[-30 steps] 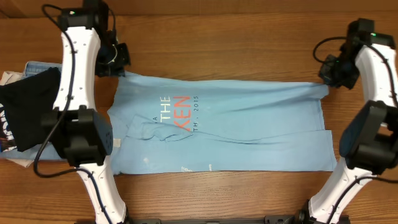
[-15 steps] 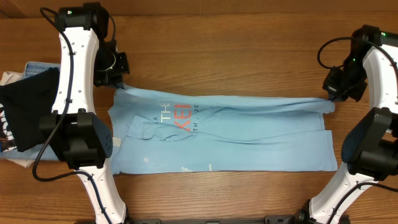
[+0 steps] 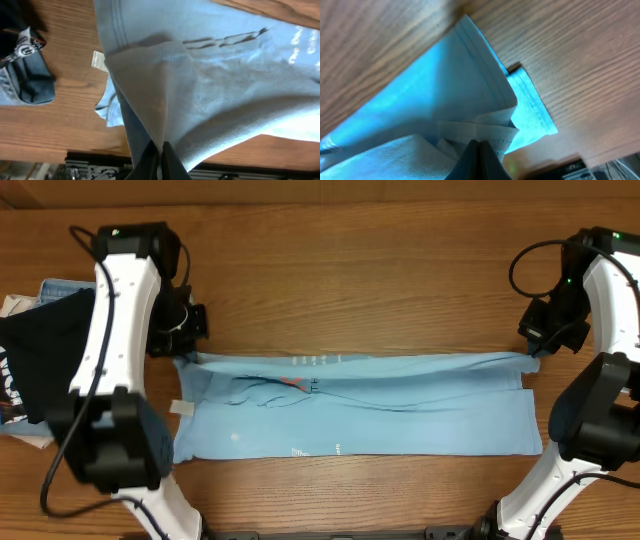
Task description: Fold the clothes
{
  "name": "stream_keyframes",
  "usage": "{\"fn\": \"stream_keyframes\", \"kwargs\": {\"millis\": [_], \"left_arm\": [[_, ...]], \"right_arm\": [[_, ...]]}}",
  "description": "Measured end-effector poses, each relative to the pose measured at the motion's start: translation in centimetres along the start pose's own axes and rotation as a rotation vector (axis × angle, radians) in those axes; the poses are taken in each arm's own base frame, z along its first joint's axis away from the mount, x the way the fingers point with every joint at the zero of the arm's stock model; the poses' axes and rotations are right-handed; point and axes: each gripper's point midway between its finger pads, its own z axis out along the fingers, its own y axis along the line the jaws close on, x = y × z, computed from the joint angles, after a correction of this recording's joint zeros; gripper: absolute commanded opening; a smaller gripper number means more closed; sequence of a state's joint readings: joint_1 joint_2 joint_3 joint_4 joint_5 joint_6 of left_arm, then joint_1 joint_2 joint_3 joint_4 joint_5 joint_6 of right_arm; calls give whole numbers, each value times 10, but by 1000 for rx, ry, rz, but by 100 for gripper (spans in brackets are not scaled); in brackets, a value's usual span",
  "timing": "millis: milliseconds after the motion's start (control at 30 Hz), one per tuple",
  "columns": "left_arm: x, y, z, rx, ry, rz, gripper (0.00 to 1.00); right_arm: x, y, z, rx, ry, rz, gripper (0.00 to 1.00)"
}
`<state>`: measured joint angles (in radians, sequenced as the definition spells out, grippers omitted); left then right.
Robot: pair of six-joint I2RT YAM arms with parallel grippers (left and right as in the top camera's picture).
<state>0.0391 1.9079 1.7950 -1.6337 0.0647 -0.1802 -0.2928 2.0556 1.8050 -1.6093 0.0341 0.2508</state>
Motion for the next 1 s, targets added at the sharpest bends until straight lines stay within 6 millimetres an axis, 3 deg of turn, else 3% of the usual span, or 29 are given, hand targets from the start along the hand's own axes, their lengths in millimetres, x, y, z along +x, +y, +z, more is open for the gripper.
{"fn": "stream_keyframes", "kwargs": {"millis": [133, 300, 467, 767, 1000], "left_arm": [[10, 2, 0, 4, -36, 2, 4], [16, 6, 25, -2, -4, -1, 4], [24, 9, 44, -13, 38, -4, 4], [34, 11, 46, -21, 80, -6, 4], [51, 15, 59, -34, 155, -11, 4]], "right_arm": [[13, -7, 15, 40, 61, 13, 4], [23, -14, 25, 78, 108, 25, 4], [27, -17, 24, 91, 116, 32, 4], [45, -24, 13, 70, 52, 43, 4], [63, -29, 46, 84, 90, 46, 4]]}}
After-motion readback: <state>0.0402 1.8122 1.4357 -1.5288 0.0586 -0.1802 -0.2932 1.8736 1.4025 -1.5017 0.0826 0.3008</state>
